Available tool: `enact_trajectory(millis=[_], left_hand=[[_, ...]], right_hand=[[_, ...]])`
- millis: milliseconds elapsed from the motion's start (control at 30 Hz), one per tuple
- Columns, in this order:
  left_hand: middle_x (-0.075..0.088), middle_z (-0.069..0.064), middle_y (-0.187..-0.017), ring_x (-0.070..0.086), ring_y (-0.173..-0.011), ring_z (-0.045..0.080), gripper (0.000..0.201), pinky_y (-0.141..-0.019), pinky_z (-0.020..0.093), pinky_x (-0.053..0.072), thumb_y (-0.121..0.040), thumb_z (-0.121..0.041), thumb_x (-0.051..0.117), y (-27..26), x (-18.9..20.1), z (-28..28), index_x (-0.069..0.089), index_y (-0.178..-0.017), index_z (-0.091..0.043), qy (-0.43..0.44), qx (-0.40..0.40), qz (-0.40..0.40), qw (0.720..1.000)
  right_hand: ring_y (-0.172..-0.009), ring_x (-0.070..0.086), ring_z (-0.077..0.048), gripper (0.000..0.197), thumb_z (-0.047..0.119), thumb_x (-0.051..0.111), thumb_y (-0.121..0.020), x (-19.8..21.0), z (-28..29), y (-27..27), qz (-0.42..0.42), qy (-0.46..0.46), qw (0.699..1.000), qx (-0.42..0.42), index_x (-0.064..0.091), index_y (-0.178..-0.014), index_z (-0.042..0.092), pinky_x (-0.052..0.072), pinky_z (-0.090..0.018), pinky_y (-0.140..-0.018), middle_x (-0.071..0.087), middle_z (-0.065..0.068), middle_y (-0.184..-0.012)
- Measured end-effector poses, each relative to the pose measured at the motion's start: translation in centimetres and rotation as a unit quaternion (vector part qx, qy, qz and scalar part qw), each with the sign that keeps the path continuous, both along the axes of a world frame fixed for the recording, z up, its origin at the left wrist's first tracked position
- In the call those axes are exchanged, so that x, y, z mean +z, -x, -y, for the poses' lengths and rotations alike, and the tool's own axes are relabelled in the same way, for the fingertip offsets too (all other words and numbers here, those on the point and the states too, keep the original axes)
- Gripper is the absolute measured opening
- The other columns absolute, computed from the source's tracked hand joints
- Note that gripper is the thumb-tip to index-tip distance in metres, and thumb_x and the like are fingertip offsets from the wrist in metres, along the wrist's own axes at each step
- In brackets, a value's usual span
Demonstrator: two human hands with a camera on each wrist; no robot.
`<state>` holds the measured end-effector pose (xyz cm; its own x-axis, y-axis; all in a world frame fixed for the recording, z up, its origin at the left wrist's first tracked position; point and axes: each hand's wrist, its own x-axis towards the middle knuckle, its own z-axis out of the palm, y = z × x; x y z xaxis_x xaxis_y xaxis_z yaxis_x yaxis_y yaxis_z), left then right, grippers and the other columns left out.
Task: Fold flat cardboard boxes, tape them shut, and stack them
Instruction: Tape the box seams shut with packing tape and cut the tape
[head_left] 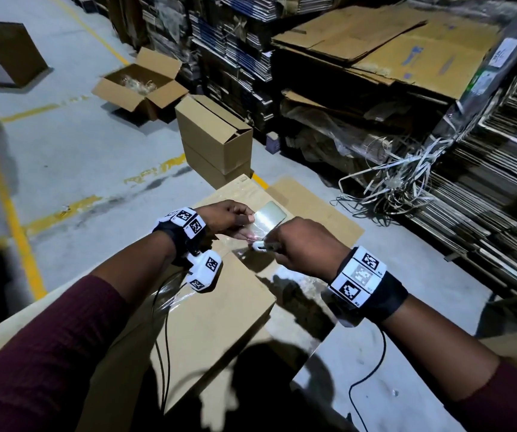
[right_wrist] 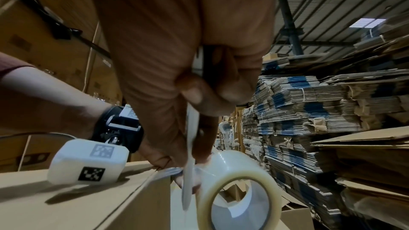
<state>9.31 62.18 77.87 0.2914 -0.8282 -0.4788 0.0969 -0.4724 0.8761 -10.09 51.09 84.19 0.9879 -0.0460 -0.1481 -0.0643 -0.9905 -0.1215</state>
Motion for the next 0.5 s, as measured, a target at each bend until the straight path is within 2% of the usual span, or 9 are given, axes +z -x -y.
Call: enact_trajectory(millis=[100,167,233,333,433,500], left_hand=[[0.073,0.005,-0.073,0.076,-0.083,0.017,0.018,-0.076,0.022,0.059,-0.105,-0.013,0.049,0.1,0.1,-0.3,0.050,-0.087,-0.013,0.009,0.000,-0.026,1.000],[0.074,0.009,-0.078,0.076,-0.089,0.020,0.017,-0.081,0.024,0.058,-0.105,-0.015,0.049,0.0,0.0,-0.4,0.050,-0.088,-0.014,0.007,0.014,-0.035,0.999],[0.071,0.013,-0.078,0.075,-0.091,0.021,0.015,-0.077,0.023,0.059,-0.105,-0.016,0.050,-0.1,-0.1,-0.4,0.051,-0.090,-0.013,0.016,0.045,-0.049,0.998],[0.071,0.012,-0.078,0.075,-0.086,0.020,0.014,-0.073,0.022,0.060,-0.104,-0.015,0.052,-0.3,-0.2,-0.2,0.053,-0.090,-0.013,0.032,0.088,-0.072,0.993],[0.071,0.017,-0.092,0.074,-0.084,0.019,0.011,-0.075,0.023,0.061,-0.103,-0.015,0.054,-0.5,-0.2,-0.2,0.056,-0.092,-0.013,0.032,0.101,-0.061,0.993],[0.072,0.015,-0.089,0.075,-0.083,0.018,0.011,-0.072,0.022,0.061,-0.103,-0.014,0.053,-0.5,0.0,-0.1,0.055,-0.093,-0.012,0.038,0.115,-0.063,0.991]], right_hand=[[-0.081,0.059,-0.028,0.012,0.024,0.059,-0.090,-0.1,0.6,1.3,-0.017,-0.010,1.000,-0.013,0.066,-0.098,0.018,0.038,-0.033,-0.059,0.063,-0.003,-0.083],[-0.078,0.060,-0.028,0.015,0.030,0.057,-0.092,-0.8,1.4,2.8,0.013,-0.039,0.999,-0.023,0.061,-0.099,0.018,0.037,-0.034,-0.058,0.060,0.001,-0.079],[-0.072,0.060,-0.027,0.022,0.037,0.053,-0.093,-1.9,2.0,4.5,0.064,-0.077,0.995,-0.029,0.056,-0.108,0.021,0.040,-0.035,-0.057,0.059,0.006,-0.077],[-0.060,0.048,-0.019,0.025,0.035,0.046,-0.096,-4.2,1.7,6.2,0.103,-0.166,0.979,-0.051,0.040,-0.118,0.025,0.037,-0.036,-0.055,0.049,0.012,-0.072],[-0.057,0.049,-0.019,0.024,0.031,0.045,-0.102,-7.1,0.9,6.0,0.116,-0.235,0.961,-0.087,0.036,-0.122,0.020,0.038,-0.039,-0.056,0.051,0.006,-0.068],[-0.055,0.049,-0.018,0.026,0.026,0.048,-0.103,-9.1,0.9,5.4,0.107,-0.246,0.956,-0.120,0.037,-0.124,0.016,0.035,-0.036,-0.052,0.051,0.003,-0.066]])
